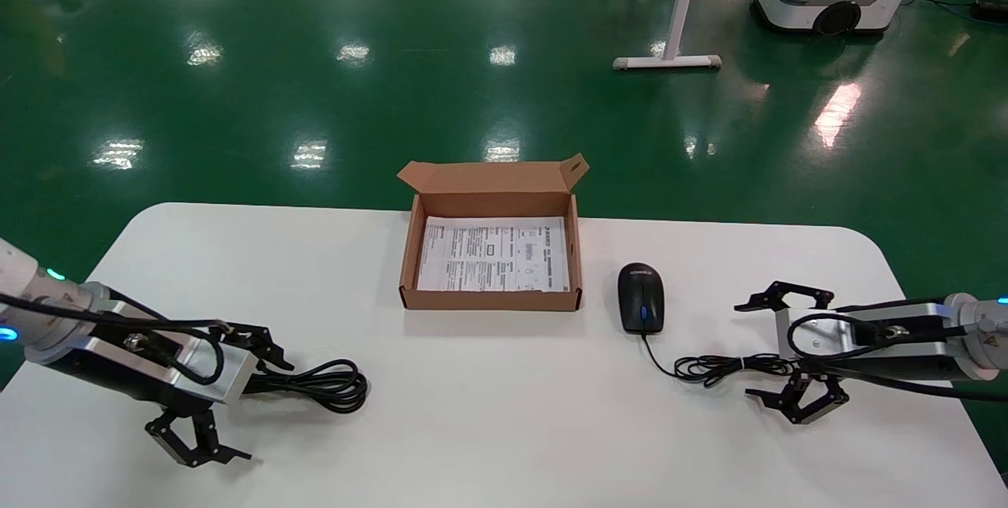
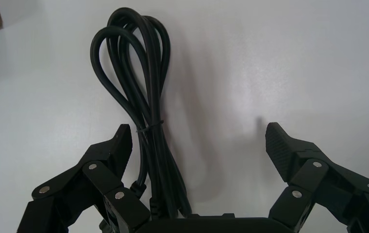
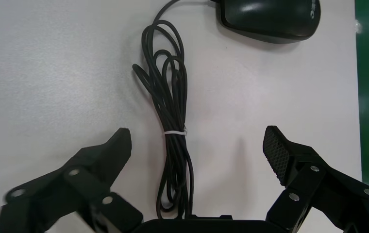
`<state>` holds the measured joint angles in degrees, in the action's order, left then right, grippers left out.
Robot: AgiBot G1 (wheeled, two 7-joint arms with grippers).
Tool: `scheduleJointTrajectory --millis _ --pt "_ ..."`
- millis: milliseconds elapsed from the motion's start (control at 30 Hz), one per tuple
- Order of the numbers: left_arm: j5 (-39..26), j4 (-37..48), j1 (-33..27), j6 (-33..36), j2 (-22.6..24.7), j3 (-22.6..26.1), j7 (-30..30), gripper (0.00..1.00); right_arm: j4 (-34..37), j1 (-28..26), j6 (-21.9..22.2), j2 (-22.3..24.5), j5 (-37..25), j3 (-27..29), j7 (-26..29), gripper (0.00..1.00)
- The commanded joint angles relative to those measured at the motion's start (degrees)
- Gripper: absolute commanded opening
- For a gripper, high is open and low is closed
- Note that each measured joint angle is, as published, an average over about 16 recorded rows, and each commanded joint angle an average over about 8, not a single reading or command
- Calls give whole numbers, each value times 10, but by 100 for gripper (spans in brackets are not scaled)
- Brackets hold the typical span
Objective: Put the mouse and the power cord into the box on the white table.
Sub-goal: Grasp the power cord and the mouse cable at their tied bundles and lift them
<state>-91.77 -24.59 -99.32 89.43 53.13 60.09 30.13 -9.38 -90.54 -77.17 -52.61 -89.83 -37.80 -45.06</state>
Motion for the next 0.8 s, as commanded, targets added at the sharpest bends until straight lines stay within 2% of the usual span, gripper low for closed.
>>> scheduleJointTrajectory --millis 33,233,267,300,333,467,500,533,600,800 --pt "-2 29 -7 -1 12 4 17 100 19 -4 6 -8 -2 -1 -10 100" --pt "-8 93 -20 -14 36 9 50 98 53 -11 16 -18 3 3 -23 100" --pt "-8 102 -21 -17 39 10 55 92 57 -12 16 -19 4 4 -24 99" --pt "-9 110 -22 -19 42 10 59 82 61 -12 16 -19 5 4 -25 93" --pt "-9 118 -23 -21 45 10 63 70 65 -13 15 -19 6 5 -25 85" --pt "-11 140 -27 -25 54 12 75 20 75 -14 11 -18 8 6 -28 35" --pt "-12 144 -28 -25 55 12 77 9 78 -14 10 -17 9 7 -28 23" --pt "-12 148 -29 -25 56 12 79 3 79 -15 9 -17 9 7 -28 12" --pt "-12 152 -30 -26 58 13 80 0 82 -15 7 -16 9 7 -29 1" --pt "-13 153 -31 -26 58 13 81 0 82 -15 5 -15 9 8 -29 0"
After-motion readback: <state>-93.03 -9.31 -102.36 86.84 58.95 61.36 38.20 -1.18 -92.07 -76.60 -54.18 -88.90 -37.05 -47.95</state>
